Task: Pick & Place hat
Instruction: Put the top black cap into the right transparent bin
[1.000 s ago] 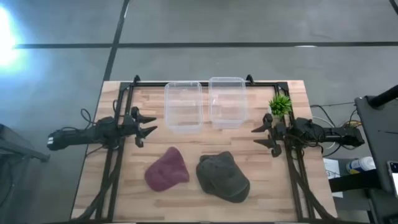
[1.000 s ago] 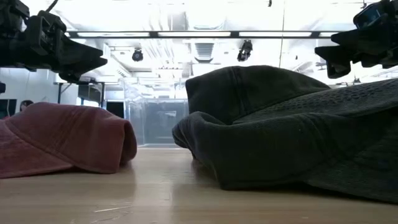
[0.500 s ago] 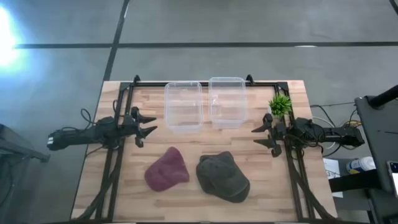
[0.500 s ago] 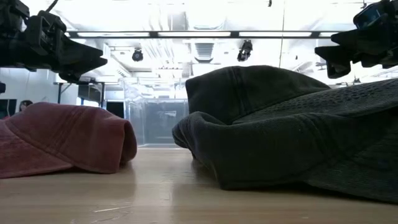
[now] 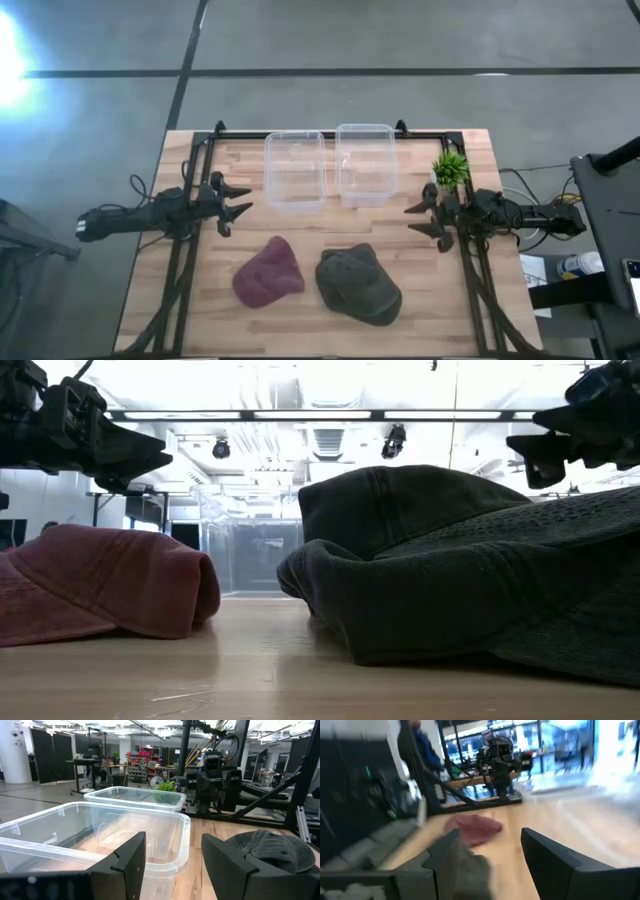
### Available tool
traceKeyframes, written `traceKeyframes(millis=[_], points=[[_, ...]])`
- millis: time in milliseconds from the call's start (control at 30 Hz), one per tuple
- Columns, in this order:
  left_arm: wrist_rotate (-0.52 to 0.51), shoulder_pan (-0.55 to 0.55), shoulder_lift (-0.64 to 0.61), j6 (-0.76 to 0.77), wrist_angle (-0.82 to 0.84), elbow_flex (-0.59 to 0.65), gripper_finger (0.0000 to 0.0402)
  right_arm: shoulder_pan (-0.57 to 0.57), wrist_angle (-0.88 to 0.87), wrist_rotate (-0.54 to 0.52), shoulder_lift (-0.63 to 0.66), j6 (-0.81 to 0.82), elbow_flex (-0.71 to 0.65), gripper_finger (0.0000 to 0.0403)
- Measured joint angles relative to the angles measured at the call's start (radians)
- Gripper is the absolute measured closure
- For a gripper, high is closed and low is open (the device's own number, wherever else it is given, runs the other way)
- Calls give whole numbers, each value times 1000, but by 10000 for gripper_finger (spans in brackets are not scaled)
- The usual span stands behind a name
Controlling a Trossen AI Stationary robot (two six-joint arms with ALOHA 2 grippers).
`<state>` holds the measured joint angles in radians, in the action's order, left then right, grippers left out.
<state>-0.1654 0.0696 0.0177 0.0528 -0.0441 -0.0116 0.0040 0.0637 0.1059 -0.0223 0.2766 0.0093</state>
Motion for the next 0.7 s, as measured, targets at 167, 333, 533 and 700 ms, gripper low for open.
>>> traceKeyframes(millis=[167,333,533,700], points=[[0,0,0,0,0,0,215,0,44,2,1,543,1,199],[0,0,0,0,0,0,215,-1,18,-77,-22,827,0,199],[0,0,0,0,0,0,215,7,79,-83,-40,1023,1,199],[0,0,0,0,0,0,215,42,96,-53,-142,1134,28,199]])
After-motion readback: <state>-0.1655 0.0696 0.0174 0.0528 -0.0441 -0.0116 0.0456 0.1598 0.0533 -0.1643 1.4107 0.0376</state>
